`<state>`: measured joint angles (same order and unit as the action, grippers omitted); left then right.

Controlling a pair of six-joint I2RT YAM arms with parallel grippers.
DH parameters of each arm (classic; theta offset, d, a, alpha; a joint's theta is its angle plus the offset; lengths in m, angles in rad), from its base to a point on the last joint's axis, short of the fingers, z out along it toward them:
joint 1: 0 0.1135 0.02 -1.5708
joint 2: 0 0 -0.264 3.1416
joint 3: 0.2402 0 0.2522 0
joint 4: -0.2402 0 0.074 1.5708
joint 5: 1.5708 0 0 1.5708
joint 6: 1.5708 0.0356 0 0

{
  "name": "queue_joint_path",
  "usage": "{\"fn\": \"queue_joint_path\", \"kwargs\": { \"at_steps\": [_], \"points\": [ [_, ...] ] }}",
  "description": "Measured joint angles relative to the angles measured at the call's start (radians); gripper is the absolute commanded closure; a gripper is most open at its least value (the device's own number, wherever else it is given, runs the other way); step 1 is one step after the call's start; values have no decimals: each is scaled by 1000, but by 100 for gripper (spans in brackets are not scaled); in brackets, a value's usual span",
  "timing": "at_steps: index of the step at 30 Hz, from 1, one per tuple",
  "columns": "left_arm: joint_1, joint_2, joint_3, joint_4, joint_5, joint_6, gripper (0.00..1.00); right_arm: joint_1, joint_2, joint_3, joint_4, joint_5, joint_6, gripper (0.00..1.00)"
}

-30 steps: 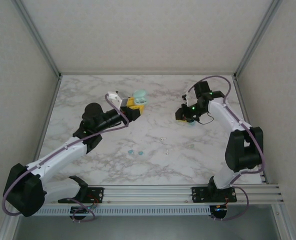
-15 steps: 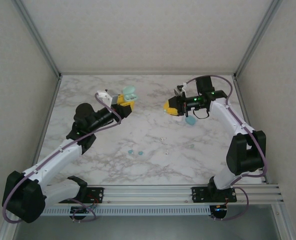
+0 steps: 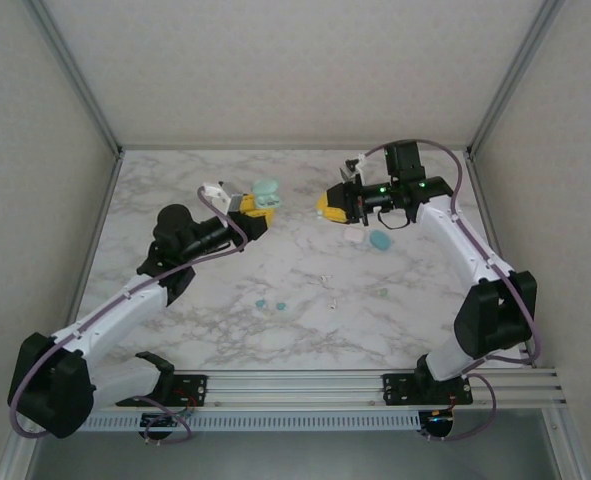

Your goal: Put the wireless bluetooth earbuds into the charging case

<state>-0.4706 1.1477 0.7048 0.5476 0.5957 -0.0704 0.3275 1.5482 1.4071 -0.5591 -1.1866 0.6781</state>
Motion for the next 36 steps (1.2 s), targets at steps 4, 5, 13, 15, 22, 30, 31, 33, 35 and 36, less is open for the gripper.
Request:
{"fn": "queue_joint_path", "kwargs": {
  "at_steps": [4, 5, 13, 15, 22, 30, 31, 33, 35, 36],
  "points": [
    [-11, 23, 3, 1, 11, 19, 71, 63, -54, 50, 25, 87, 2, 77],
    [-16, 32, 6, 2, 17, 23, 71, 80, -67, 62, 33, 111, 0, 77],
    [-51, 94, 36, 35, 45, 45, 71, 203, -97, 117, 77, 280, -39, 78],
    [-58, 97, 49, 40, 51, 48, 72, 222, -95, 117, 78, 313, -40, 78],
    [-76, 97, 68, 58, 60, 52, 71, 256, -93, 117, 135, 373, -30, 78],
    [-91, 97, 68, 57, 61, 52, 71, 262, -92, 115, 160, 434, -19, 78],
    [-92, 97, 68, 57, 61, 52, 72, 262, -91, 115, 157, 436, -20, 78],
    [-93, 97, 68, 58, 61, 52, 71, 266, -87, 115, 149, 440, -22, 78],
    [-94, 97, 68, 57, 58, 52, 71, 271, -80, 115, 143, 447, -26, 78],
    [-94, 97, 68, 58, 58, 52, 71, 274, -77, 115, 143, 451, -27, 78]
  ]
}}
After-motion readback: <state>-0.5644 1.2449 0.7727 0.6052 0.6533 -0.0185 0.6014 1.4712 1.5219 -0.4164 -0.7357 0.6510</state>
